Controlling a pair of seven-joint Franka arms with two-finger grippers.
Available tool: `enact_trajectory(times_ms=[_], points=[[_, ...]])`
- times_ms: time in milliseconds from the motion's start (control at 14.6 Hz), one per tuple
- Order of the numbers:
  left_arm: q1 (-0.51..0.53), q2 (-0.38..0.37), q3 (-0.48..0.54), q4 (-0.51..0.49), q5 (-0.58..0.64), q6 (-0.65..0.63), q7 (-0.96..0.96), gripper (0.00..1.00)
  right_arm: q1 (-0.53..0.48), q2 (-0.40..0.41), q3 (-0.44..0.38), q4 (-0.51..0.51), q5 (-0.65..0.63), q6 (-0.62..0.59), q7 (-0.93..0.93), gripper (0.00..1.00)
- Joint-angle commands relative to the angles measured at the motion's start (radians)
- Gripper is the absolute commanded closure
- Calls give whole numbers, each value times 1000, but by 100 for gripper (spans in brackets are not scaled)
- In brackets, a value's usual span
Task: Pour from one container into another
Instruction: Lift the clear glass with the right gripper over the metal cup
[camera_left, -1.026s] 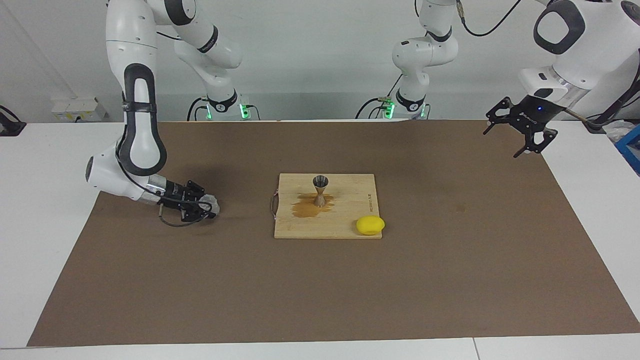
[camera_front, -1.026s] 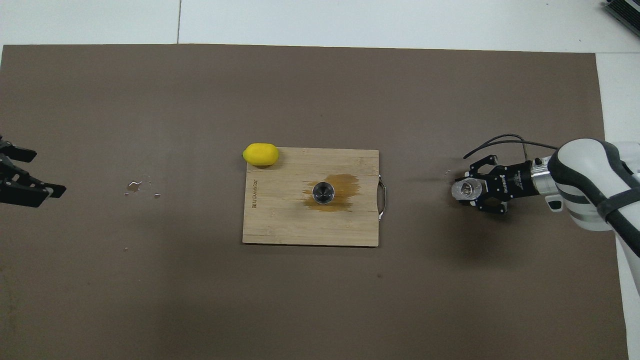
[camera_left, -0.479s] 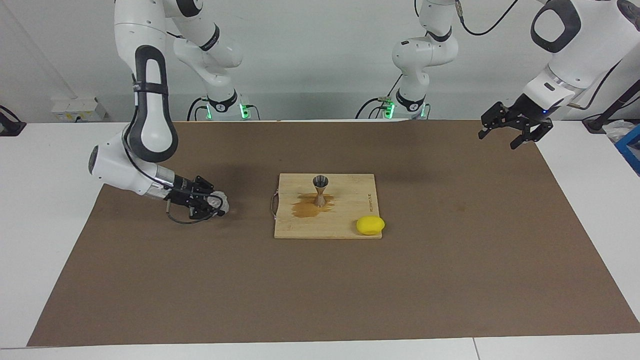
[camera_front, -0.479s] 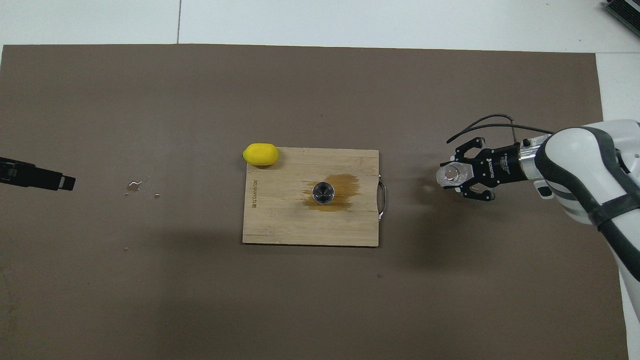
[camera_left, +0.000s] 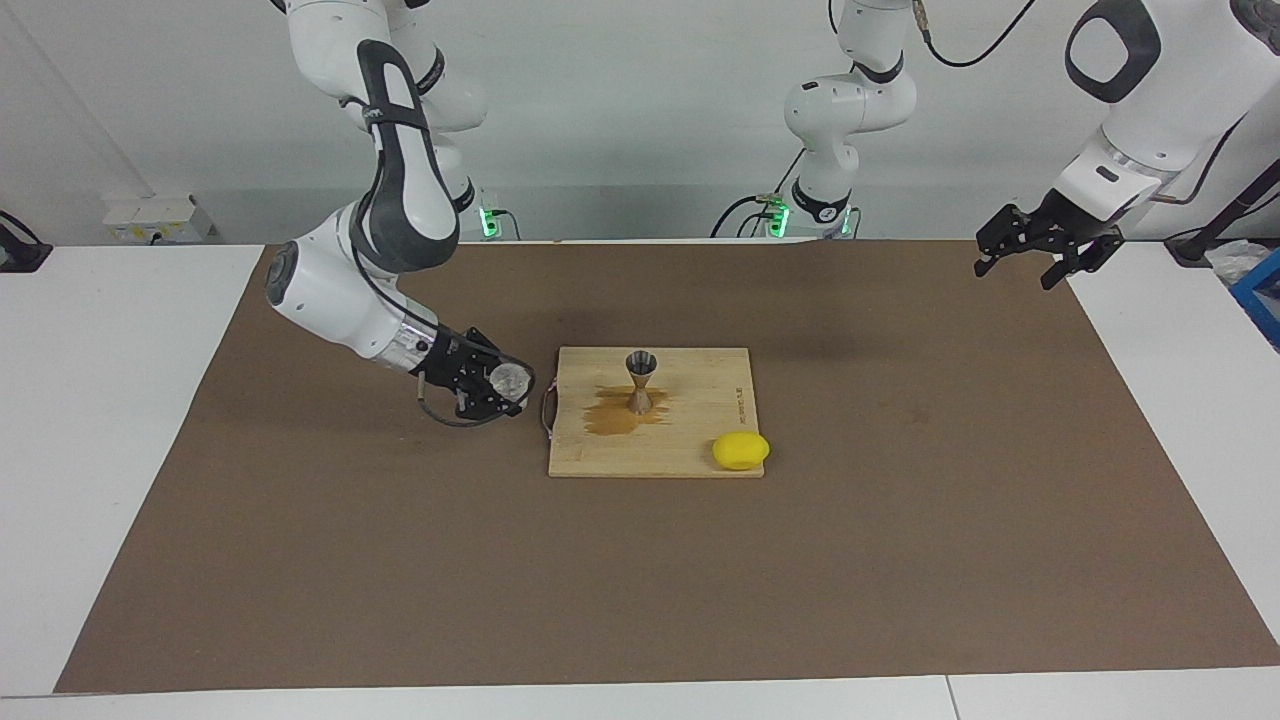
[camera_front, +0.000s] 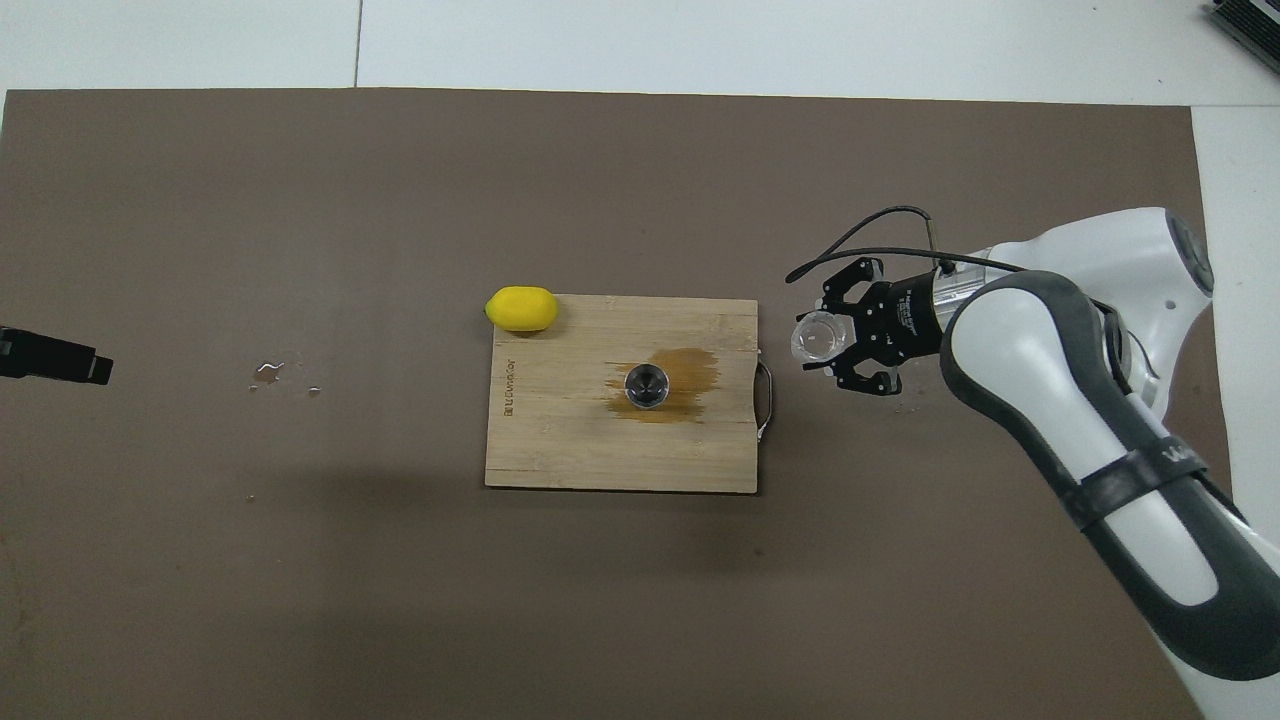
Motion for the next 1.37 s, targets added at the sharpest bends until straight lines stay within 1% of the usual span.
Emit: enact_trajectory(times_ms=[0, 205, 342, 479, 684, 821, 957, 1094, 1231, 1299], points=[[-48, -8, -15, 31, 68, 0, -119, 0, 62, 11, 0, 74, -120, 7, 176, 100], [-68, -11, -15, 40, 70, -28, -121, 0, 139, 33, 0, 128, -233, 33, 336, 100], [-71, -9, -13, 77, 68, -93, -121, 0, 185, 43, 0, 158, -309, 44, 437, 100], [-89, -9, -8, 82, 68, -94, -126, 0, 225, 45, 0, 163, -367, 63, 506, 100], [-93, -26, -8, 43, 70, -72, -121, 0, 271, 45, 0, 168, -450, 71, 571, 100], [-94, -25, -7, 42, 71, -57, -118, 0, 295, 53, 0, 186, -493, 70, 606, 100], [-96, -18, -7, 48, 80, -42, -118, 0, 308, 54, 1, 186, -578, 67, 614, 100], [-97, -8, -11, 51, 114, -23, -116, 0, 354, 56, -2, 188, -619, 68, 635, 100], [-94, -5, -11, 52, 113, -8, -116, 0, 371, 57, 1, 188, -721, 65, 651, 100], [-93, 2, -11, 54, 111, -3, -118, 0, 372, 57, 3, 188, -744, 57, 651, 100]])
